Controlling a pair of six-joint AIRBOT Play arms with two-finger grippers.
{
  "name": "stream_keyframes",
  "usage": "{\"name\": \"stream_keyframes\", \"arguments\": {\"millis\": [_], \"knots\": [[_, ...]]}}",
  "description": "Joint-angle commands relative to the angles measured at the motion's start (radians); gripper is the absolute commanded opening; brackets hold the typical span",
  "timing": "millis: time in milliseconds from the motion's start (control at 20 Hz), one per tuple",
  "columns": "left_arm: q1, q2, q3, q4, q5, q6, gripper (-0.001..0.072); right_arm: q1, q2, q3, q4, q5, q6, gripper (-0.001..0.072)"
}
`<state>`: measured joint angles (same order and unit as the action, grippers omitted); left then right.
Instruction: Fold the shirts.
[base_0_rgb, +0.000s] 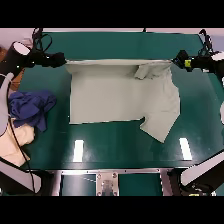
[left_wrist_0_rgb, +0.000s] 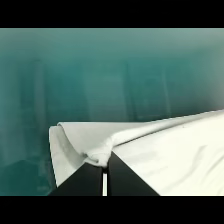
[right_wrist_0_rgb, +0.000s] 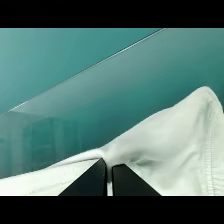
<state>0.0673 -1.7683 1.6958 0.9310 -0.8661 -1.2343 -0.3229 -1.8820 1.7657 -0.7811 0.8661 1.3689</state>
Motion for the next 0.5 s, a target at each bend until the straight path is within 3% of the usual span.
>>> {"name": "stream_keyframes", "arguments": {"millis": [0,250,450], "knots": [[0.001,-0.023,-0.003,-0.001,-0.020,0.011,0.0021,-0.010,-0.034,0.024,-0.055,0.057,0.000,0.0016],[0.001,-0.023,-0.016,0.137,-0.169,-0.108,0.0021,-0.034,-0.032,0.026,-0.280,0.265,0.009,0.0015],[-0.004,-0.023,-0.104,0.145,-0.125,-0.124,0.0021,-0.034,-0.035,0.022,-0.338,0.271,0.011,0.0014]]}}
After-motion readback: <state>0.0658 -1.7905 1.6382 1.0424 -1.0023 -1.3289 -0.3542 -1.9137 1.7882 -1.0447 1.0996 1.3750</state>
